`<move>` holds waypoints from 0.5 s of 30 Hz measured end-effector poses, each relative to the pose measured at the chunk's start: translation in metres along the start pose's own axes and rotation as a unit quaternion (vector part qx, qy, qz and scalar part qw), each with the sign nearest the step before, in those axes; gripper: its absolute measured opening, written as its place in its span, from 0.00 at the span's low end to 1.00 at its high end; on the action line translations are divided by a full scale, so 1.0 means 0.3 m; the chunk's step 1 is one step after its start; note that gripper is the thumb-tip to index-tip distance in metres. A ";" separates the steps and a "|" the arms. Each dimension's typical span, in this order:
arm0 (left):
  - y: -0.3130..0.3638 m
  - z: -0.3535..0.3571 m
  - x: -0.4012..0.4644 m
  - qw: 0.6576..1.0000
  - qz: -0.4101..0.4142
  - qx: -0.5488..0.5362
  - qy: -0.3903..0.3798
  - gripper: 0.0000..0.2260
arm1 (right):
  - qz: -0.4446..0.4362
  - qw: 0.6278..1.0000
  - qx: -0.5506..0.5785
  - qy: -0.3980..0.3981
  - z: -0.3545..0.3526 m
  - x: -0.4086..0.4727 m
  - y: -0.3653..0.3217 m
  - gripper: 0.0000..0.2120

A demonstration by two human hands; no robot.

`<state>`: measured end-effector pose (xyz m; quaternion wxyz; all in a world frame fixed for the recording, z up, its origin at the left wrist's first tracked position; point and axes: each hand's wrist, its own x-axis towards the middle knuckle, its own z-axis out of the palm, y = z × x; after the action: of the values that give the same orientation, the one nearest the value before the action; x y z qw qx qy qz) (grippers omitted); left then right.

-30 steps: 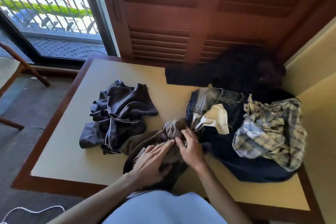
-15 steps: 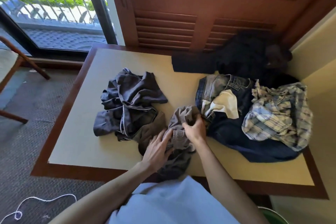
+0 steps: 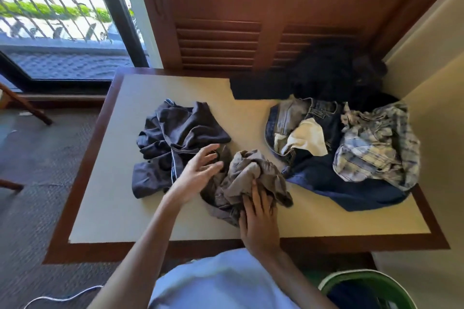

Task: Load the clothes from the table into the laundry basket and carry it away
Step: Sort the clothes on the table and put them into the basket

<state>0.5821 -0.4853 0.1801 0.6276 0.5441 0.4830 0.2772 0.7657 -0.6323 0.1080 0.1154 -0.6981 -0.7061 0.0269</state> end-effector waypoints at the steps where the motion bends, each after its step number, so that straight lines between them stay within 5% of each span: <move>1: 0.008 0.041 0.000 0.997 0.035 0.062 -0.018 0.22 | -0.005 1.000 -0.004 -0.012 -0.008 -0.002 -0.004 0.26; 5: -0.123 0.162 -0.003 0.965 0.070 0.253 -0.013 0.26 | -0.052 0.994 0.078 0.049 -0.147 0.047 -0.021 0.16; 9: -0.221 0.118 -0.025 0.952 0.098 0.292 0.007 0.29 | 0.074 0.962 0.182 0.191 -0.382 0.205 0.019 0.16; 10: -0.224 0.116 -0.031 0.952 0.101 0.289 0.004 0.28 | 0.111 0.963 0.184 0.164 -0.400 0.254 0.031 0.21; 12: -0.217 0.127 -0.042 0.955 0.107 0.277 0.004 0.26 | 0.136 0.975 0.171 -0.031 -0.377 0.339 0.034 0.38; 15: -0.204 0.095 -0.038 0.963 0.099 0.253 -0.006 0.27 | 0.057 0.952 0.111 -0.279 -0.240 0.338 -0.018 0.58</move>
<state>0.5929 -0.5227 0.1239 0.4420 0.7314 0.4777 0.2037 0.7749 -0.5406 0.1918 -0.0114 -0.6846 -0.6619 0.3051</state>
